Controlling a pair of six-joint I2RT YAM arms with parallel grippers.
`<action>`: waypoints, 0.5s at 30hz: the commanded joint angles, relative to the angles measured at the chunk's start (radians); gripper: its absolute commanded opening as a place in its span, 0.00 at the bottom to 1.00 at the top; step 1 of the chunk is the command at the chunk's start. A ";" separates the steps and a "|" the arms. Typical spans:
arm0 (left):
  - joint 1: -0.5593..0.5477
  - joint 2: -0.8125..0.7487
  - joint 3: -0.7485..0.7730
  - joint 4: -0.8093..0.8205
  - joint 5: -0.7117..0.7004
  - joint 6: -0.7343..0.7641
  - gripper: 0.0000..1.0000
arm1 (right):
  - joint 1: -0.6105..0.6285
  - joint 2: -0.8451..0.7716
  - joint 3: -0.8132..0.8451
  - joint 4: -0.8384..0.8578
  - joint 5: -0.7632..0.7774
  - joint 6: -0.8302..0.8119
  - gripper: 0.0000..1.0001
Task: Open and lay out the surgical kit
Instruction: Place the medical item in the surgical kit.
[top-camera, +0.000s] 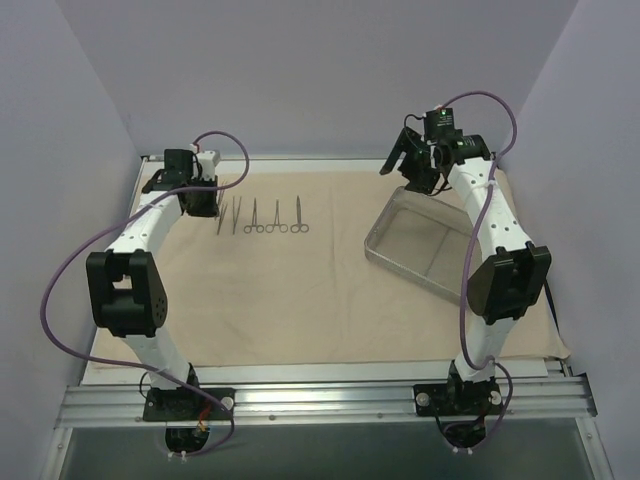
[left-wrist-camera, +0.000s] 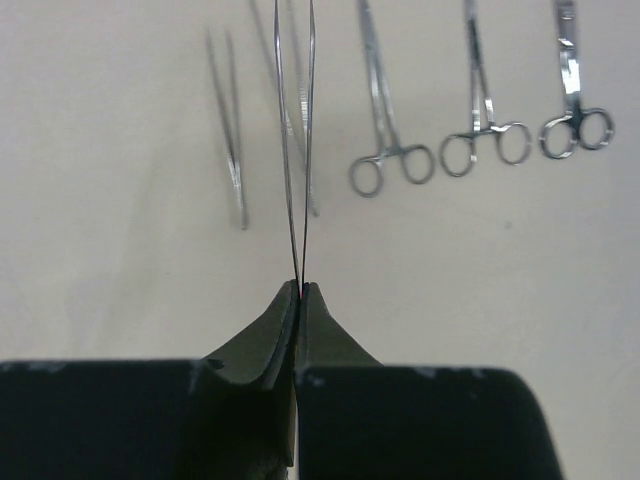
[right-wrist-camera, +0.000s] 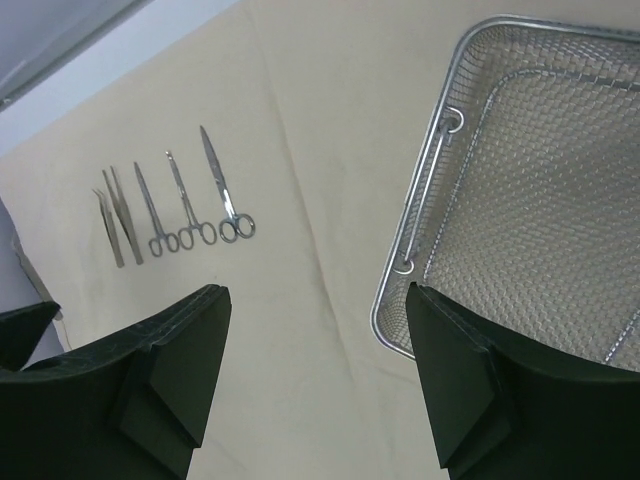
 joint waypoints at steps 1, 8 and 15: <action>0.052 0.068 0.027 0.050 -0.068 0.058 0.02 | -0.031 -0.065 -0.050 -0.008 -0.046 -0.039 0.72; 0.146 0.223 0.118 0.040 -0.077 0.072 0.02 | -0.097 -0.077 -0.099 -0.009 -0.089 -0.052 0.72; 0.150 0.312 0.190 0.054 -0.066 0.064 0.02 | -0.146 -0.066 -0.094 -0.025 -0.104 -0.059 0.72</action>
